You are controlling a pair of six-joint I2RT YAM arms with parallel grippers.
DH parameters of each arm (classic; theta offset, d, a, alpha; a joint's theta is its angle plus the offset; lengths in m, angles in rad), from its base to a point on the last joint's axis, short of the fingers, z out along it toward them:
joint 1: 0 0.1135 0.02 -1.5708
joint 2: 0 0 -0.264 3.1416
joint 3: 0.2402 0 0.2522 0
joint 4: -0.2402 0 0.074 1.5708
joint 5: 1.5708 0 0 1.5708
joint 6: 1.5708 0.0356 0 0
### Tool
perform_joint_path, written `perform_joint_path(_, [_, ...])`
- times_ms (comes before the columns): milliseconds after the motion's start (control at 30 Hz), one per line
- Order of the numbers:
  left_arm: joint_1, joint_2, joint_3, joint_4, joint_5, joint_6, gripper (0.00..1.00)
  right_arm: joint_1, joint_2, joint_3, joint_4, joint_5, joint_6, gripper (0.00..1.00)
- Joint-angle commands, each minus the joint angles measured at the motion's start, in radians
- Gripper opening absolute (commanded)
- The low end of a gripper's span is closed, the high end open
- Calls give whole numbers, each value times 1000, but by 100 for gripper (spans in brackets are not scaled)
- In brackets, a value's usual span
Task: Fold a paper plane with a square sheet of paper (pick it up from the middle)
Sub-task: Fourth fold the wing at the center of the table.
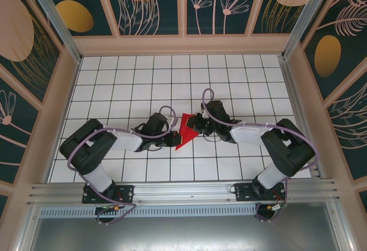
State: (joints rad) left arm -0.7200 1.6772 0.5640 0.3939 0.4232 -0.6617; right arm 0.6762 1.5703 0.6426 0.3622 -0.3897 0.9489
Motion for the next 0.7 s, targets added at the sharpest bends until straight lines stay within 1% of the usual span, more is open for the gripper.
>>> perform_joint_path(0, [10, 30, 14, 19, 53, -20, 3, 6, 4, -9, 9, 23, -2, 11])
perform_joint_path(233, [34, 86, 40, 40, 120, -45, 3, 6, -3, -8, -1, 31, -7, 11])
perform_joint_path(533, [37, 118, 124, -70, 133, -38, 2, -3, -4, -17, -51, 102, 11, 11])
perform_joint_path(600, [37, 122, 137, -88, 134, -36, 2, -13, -6, -20, -46, 99, 11, 11])
perform_joint_path(667, [36, 121, 146, -97, 137, -35, 2, -24, 1, -25, -12, 62, 12, 11])
